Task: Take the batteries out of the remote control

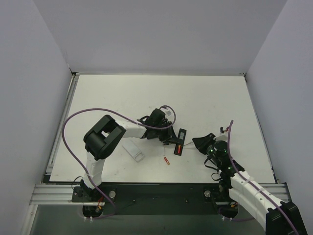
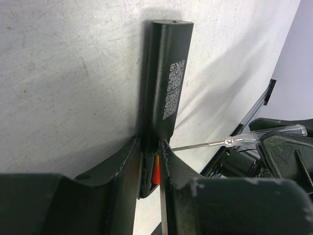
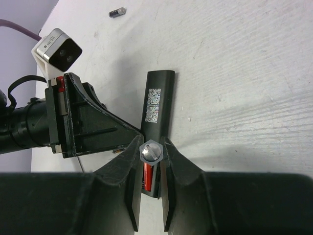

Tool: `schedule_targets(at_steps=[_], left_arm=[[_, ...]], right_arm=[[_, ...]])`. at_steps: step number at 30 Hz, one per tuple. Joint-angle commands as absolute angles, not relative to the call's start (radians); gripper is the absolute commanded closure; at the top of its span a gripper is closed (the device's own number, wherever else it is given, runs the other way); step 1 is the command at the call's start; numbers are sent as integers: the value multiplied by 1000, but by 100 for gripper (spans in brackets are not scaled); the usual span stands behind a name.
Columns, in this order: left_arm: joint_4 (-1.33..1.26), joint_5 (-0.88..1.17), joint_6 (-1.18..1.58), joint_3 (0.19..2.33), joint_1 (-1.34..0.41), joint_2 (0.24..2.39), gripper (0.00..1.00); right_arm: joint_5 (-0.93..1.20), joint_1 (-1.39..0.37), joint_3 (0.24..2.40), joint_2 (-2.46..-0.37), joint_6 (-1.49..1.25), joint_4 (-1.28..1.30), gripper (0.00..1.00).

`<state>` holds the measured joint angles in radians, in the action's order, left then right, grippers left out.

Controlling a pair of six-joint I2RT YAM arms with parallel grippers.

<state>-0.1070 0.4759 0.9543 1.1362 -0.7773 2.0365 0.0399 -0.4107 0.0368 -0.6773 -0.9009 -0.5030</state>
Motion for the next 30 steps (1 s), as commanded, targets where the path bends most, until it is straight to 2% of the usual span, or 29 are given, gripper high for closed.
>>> schedule_targets(at_steps=[1, 9, 20, 30], left_arm=[[-31, 479, 945, 1095, -805, 2028, 71], [-43, 479, 951, 1080, -807, 2022, 71], [-54, 476, 957, 1071, -808, 2023, 71], [-49, 474, 957, 1081, -810, 2029, 71]], right_arm=[[141, -405, -54, -675, -994, -658, 100], [207, -359, -29, -660, -1000, -652, 100], [305, -282, -43, -758, -1114, -784, 100], [365, -241, -20, -787, -1140, -798, 100]])
